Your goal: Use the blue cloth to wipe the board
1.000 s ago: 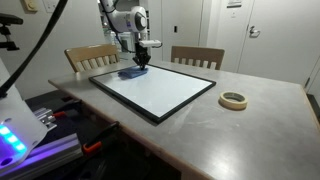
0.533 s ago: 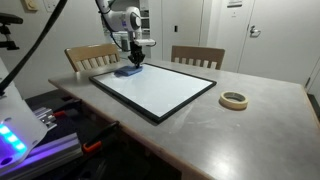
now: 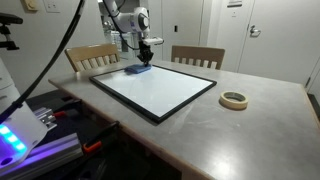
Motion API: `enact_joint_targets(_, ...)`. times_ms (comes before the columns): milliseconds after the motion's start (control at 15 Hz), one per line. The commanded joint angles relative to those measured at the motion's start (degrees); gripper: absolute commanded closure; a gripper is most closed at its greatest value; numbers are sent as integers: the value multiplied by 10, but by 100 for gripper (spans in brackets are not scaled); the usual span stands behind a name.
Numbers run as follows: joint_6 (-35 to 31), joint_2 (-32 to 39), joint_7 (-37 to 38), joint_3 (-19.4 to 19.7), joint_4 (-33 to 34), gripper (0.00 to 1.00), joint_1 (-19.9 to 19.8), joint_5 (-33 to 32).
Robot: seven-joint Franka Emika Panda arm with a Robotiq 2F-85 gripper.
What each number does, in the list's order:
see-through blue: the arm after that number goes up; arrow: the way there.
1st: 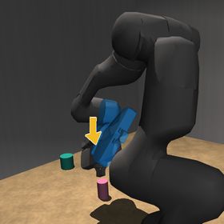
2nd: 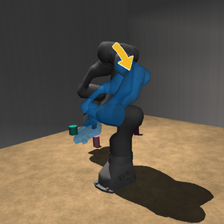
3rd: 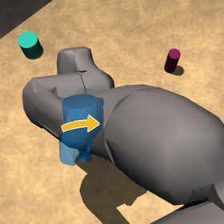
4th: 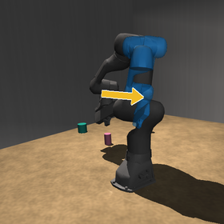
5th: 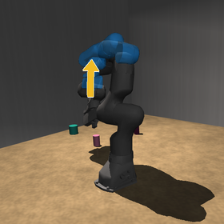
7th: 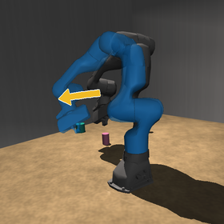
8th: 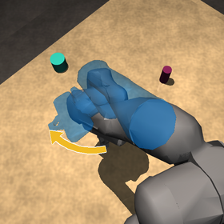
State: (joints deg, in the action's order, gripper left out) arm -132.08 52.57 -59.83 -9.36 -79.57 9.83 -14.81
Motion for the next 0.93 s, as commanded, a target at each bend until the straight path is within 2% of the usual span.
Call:
enact_joint_targets(0, 13, 52, -23, 3, 68, 99, -14, 0)
enact_joint_targets(600, 39, 86, -48, 2, 136, 99, -10, 3)
enact_joint_targets(667, 41, 87, -49, 2, 138, 94, -10, 3)
enact_joint_targets(733, 44, 87, -50, 1, 139, 70, -11, 5)
enact_joint_targets(800, 44, 85, -51, 1, 138, 69, -11, 5)
enact_joint_targets(867, 47, 84, -51, 1, 139, 64, -10, 5)
